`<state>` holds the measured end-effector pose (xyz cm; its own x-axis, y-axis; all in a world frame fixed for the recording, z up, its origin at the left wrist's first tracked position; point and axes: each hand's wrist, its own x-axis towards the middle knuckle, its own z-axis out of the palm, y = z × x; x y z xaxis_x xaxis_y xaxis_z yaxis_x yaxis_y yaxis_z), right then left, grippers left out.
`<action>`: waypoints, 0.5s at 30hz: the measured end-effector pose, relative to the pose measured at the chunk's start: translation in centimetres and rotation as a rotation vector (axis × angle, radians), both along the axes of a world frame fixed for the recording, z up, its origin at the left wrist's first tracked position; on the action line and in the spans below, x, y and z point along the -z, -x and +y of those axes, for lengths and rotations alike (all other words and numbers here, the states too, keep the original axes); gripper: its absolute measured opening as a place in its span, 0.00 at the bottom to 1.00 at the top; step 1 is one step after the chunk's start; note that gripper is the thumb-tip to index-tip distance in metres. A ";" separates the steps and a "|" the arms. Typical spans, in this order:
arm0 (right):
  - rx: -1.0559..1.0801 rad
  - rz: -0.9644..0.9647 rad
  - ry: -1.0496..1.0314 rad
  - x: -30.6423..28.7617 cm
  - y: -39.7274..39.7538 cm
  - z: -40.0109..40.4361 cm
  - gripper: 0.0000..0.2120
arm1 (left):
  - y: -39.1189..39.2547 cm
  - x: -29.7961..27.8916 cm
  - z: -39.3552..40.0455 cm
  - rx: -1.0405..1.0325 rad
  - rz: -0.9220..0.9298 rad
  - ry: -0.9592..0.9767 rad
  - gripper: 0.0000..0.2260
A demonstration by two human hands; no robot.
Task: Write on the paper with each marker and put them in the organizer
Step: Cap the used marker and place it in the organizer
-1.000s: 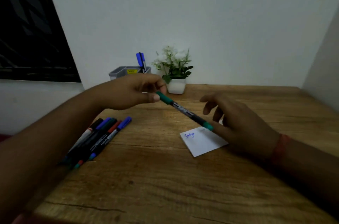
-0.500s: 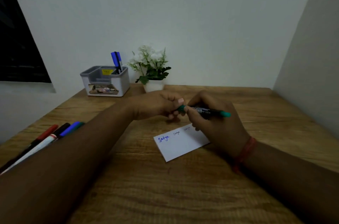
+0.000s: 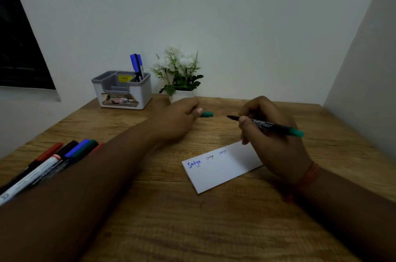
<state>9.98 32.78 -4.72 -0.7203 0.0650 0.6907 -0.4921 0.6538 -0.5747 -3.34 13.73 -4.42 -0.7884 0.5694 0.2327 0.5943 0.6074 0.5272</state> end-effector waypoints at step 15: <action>0.027 -0.297 0.399 -0.4 1.1 1.2 0.03 | -1.4 2.0 3.0 -0.166 0.247 0.218 0.26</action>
<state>8.89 34.02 -4.27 -0.8764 0.3038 0.3736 -0.2555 0.3644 -0.8955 -1.93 16.78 -6.47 -0.8092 0.4958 0.3151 0.5716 0.7885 0.2272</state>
